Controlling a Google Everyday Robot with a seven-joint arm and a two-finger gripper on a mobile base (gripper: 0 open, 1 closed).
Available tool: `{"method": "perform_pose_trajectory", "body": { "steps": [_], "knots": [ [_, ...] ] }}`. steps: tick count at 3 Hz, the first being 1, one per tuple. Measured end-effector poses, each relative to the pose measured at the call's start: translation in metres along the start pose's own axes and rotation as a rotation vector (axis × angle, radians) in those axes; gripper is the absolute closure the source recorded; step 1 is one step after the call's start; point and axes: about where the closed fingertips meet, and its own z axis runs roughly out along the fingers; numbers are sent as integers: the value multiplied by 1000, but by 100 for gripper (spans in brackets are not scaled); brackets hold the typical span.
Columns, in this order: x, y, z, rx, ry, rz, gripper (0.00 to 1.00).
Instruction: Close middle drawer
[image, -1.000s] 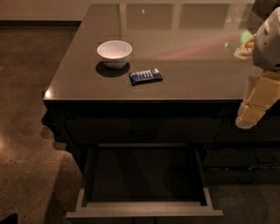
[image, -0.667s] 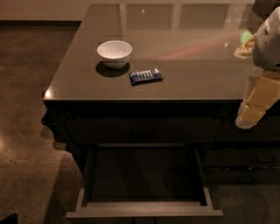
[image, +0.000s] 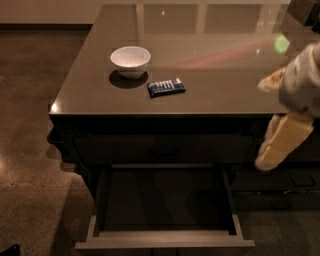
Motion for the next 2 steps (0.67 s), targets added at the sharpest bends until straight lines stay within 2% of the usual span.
{"method": "perform_pose_trajectory", "body": {
  "steps": [1,2],
  "knots": [
    [7,31,58,-68,-95,35,0],
    [10,62,98,-137,-167,62,0]
  ]
}}
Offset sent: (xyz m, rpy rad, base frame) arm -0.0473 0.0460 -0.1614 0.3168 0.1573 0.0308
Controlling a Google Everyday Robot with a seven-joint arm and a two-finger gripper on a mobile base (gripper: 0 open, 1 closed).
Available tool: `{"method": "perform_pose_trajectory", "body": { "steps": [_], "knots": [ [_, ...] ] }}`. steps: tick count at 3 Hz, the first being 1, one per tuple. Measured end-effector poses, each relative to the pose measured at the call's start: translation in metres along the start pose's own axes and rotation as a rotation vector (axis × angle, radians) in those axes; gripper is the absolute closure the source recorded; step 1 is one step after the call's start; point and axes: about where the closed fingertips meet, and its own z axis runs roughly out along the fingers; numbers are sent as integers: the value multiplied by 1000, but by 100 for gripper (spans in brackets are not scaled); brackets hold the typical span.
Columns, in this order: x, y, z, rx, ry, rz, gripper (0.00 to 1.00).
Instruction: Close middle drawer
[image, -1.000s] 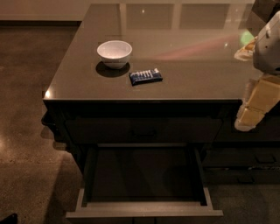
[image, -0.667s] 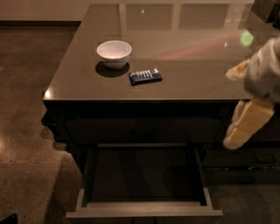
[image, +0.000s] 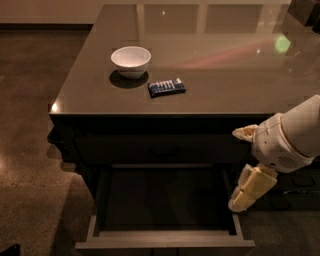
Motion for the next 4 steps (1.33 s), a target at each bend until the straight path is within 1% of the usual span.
{"method": "perform_pose_trajectory", "body": {
  "steps": [1,2,3,4],
  "knots": [
    [0,0,0,0,0,0,0],
    [12,19,27,-31,-13,49,0],
    [35,58,65,-93,-28,127,0],
    [48,90,99,-184,-74,185,0]
  ]
}}
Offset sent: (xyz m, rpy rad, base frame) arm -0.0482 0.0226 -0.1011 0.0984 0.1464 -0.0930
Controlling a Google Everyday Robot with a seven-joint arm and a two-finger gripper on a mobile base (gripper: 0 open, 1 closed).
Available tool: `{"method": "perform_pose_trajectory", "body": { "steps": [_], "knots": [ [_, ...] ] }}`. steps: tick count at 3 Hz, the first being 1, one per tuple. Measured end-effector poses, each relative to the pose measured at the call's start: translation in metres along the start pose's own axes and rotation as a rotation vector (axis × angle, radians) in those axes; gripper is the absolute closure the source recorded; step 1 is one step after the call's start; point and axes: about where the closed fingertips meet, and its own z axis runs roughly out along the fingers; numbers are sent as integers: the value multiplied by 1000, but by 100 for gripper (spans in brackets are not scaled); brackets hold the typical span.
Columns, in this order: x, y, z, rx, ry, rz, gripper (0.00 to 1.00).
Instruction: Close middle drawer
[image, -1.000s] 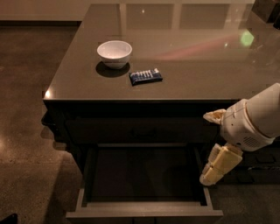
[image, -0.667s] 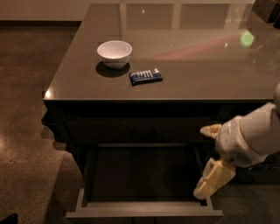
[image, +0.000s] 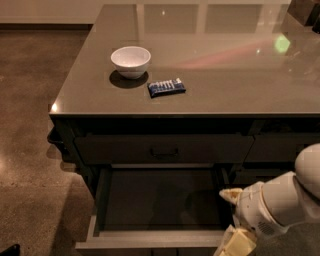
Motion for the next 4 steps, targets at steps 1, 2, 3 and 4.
{"method": "perform_pose_trajectory", "body": {
  "steps": [1,2,3,4],
  "knots": [
    [5,2,20,-74,-105,-2,0],
    [5,2,20,-73,-105,-2,0],
    [14,11,42,-78,-87,0,0],
    [46,26,89,-114,-60,-16,0]
  ]
}}
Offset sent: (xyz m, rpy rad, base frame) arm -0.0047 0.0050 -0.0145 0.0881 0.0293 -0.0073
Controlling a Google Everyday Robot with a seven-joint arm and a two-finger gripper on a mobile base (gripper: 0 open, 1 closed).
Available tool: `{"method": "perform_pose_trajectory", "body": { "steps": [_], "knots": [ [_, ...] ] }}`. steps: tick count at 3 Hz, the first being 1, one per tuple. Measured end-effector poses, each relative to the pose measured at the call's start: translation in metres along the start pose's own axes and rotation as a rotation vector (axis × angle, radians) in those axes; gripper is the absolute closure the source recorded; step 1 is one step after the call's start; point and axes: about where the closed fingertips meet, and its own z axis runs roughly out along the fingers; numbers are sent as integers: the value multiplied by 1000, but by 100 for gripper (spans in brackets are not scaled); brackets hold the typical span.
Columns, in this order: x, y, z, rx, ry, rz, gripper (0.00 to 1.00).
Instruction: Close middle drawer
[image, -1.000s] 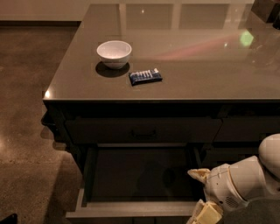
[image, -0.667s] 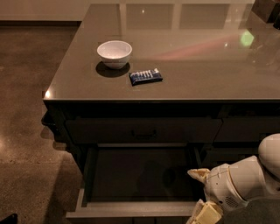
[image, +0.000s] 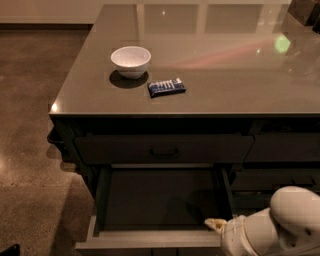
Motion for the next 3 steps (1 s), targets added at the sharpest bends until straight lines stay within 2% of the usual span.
{"method": "perform_pose_trajectory", "body": {
  "steps": [1,2,3],
  "knots": [
    [26,7,48,-104,-25,-49,0],
    [26,7,48,-104,-25,-49,0],
    [43,5,69,-130,-30,-19,0]
  ]
}}
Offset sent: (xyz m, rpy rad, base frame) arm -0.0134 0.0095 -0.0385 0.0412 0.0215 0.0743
